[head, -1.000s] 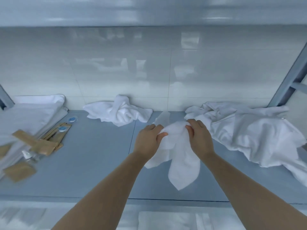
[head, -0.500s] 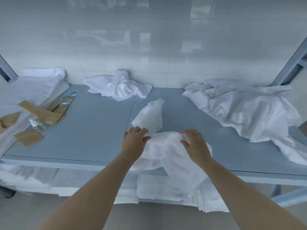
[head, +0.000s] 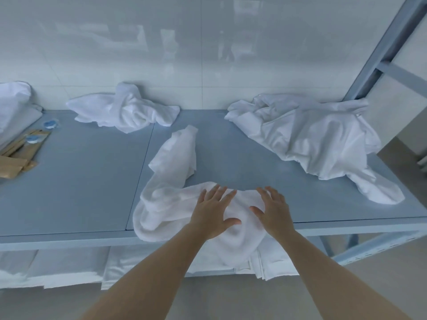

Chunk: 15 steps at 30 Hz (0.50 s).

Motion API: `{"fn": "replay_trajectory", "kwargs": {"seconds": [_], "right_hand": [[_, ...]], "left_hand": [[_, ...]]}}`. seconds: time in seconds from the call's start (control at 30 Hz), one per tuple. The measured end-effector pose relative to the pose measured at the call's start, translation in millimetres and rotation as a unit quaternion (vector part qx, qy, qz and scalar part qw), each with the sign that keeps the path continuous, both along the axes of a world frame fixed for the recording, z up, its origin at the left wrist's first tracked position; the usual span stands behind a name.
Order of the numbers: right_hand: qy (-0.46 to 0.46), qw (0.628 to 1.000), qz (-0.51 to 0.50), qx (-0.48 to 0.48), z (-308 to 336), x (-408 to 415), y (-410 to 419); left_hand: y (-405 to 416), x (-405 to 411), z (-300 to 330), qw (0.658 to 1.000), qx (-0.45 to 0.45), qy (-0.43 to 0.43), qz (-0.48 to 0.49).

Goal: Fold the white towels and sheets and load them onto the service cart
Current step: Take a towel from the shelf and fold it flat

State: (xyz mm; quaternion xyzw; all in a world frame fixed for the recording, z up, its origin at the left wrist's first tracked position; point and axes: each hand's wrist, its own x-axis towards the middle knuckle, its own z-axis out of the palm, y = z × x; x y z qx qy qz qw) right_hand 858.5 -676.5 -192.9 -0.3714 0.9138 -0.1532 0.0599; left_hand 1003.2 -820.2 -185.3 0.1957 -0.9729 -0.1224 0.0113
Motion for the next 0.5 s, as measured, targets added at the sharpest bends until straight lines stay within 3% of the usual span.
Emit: {"fn": "replay_trajectory", "kwargs": {"seconds": [0.13, 0.23, 0.4, 0.5], "right_hand": [[0.044, 0.994, -0.026, 0.096, -11.4, -4.6, -2.0], [0.031, 0.991, -0.073, 0.104, -16.6, -1.4, -6.1], [-0.064, 0.996, -0.057, -0.035, -11.1, 4.8, -10.2], [-0.077, 0.984, -0.002, -0.16, 5.7, 13.5, -8.2]], "left_hand": [[6.2, -5.4, -26.0, 0.998, -0.006, -0.063, -0.004], [11.2, -2.6, -35.6, 0.998, -0.027, -0.059, 0.002], [16.6, -4.5, -28.9, 0.999, -0.005, -0.045, 0.007], [17.2, -7.3, -8.5, 0.999, 0.021, 0.038, 0.008]]}}
